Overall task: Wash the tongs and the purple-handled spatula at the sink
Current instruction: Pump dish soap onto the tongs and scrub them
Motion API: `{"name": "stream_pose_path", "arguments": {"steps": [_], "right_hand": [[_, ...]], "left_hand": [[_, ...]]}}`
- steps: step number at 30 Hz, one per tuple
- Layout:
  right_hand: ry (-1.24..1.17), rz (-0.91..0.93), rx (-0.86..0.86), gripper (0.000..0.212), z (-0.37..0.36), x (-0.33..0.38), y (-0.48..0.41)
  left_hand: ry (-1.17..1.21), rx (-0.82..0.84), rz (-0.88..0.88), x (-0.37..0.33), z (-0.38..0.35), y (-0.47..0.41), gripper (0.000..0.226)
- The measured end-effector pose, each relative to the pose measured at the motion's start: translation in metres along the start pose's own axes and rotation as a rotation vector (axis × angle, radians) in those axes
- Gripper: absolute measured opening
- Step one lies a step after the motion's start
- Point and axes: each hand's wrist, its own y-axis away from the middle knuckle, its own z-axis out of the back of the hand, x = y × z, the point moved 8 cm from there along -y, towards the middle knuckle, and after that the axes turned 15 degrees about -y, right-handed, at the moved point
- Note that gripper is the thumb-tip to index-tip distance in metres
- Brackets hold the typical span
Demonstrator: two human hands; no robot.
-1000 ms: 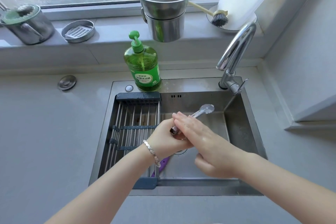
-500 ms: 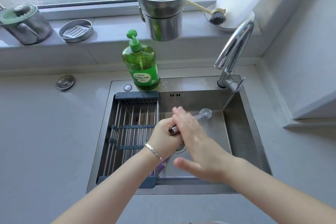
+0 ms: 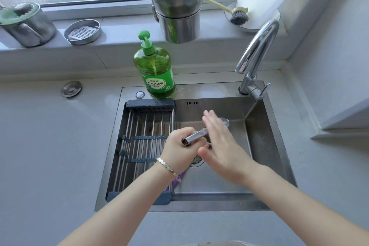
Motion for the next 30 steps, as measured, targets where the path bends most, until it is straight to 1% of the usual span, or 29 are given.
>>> {"name": "stream_pose_path", "arguments": {"steps": [2, 3, 4, 5, 7, 8, 12, 14, 15, 17, 18, 20, 21, 23, 26, 27, 29, 30], "right_hand": [[0.031, 0.179, 0.037, 0.1, -0.014, 0.025, 0.006], [0.022, 0.234, 0.056, 0.092, -0.018, 0.03, 0.008], [-0.007, 0.249, 0.06, 0.084, -0.014, 0.027, 0.006], [-0.04, 0.245, 0.034, 0.075, -0.005, 0.018, 0.004], [-0.068, 0.244, -0.087, 0.06, 0.021, -0.001, 0.001], [-0.065, 0.263, -0.147, 0.054, 0.033, -0.006, 0.002], [0.039, 0.456, -0.321, 0.035, 0.054, -0.005, 0.015], [0.095, 0.533, -0.398, 0.026, 0.054, 0.012, 0.019], [0.112, 0.578, -0.407, 0.021, 0.048, 0.023, 0.021], [0.126, 0.662, -0.368, 0.019, 0.034, 0.038, 0.025], [0.118, 0.668, -0.354, 0.019, 0.034, 0.039, 0.025], [0.091, 0.608, -0.399, 0.018, 0.045, 0.028, 0.022], [0.082, 0.577, -0.434, 0.018, 0.051, 0.023, 0.022], [0.068, 0.578, -0.453, 0.018, 0.048, 0.024, 0.024], [0.06, 0.66, -0.434, 0.019, 0.03, 0.04, 0.029], [0.056, 0.654, -0.437, 0.018, 0.029, 0.04, 0.029], [0.034, 0.599, -0.491, 0.018, 0.039, 0.032, 0.028], [0.024, 0.575, -0.517, 0.017, 0.043, 0.03, 0.028]], "left_hand": [[0.019, -0.013, -0.005, -0.001, 0.001, 0.001, 0.015], [0.027, -0.01, -0.014, -0.003, 0.002, 0.001, 0.011], [0.024, -0.005, -0.037, -0.005, 0.002, 0.002, 0.01], [-0.001, -0.001, -0.077, -0.008, 0.003, 0.002, 0.014], [-0.107, -0.005, -0.176, -0.011, 0.007, 0.002, 0.029], [-0.162, -0.005, -0.225, -0.013, 0.01, 0.002, 0.034], [-0.285, 0.007, -0.421, -0.026, 0.018, 0.003, 0.021], [-0.29, -0.031, -0.496, -0.034, 0.018, 0.004, 0.025], [-0.288, -0.044, -0.523, -0.037, 0.017, 0.005, 0.026], [-0.281, -0.05, -0.561, -0.04, 0.014, 0.005, 0.023], [-0.287, -0.064, -0.573, -0.04, 0.015, 0.006, 0.023], [-0.308, -0.107, -0.567, -0.038, 0.019, 0.005, 0.04], [-0.318, -0.118, -0.559, -0.038, 0.02, 0.005, 0.043], [-0.339, -0.128, -0.559, -0.039, 0.018, 0.004, 0.039], [-0.314, -0.126, -0.602, -0.04, 0.015, 0.004, 0.02], [-0.301, -0.13, -0.618, -0.04, 0.015, 0.004, 0.02], [-0.301, -0.152, -0.653, -0.041, 0.015, 0.006, 0.032], [-0.31, -0.164, -0.656, -0.041, 0.015, 0.006, 0.034]]}}
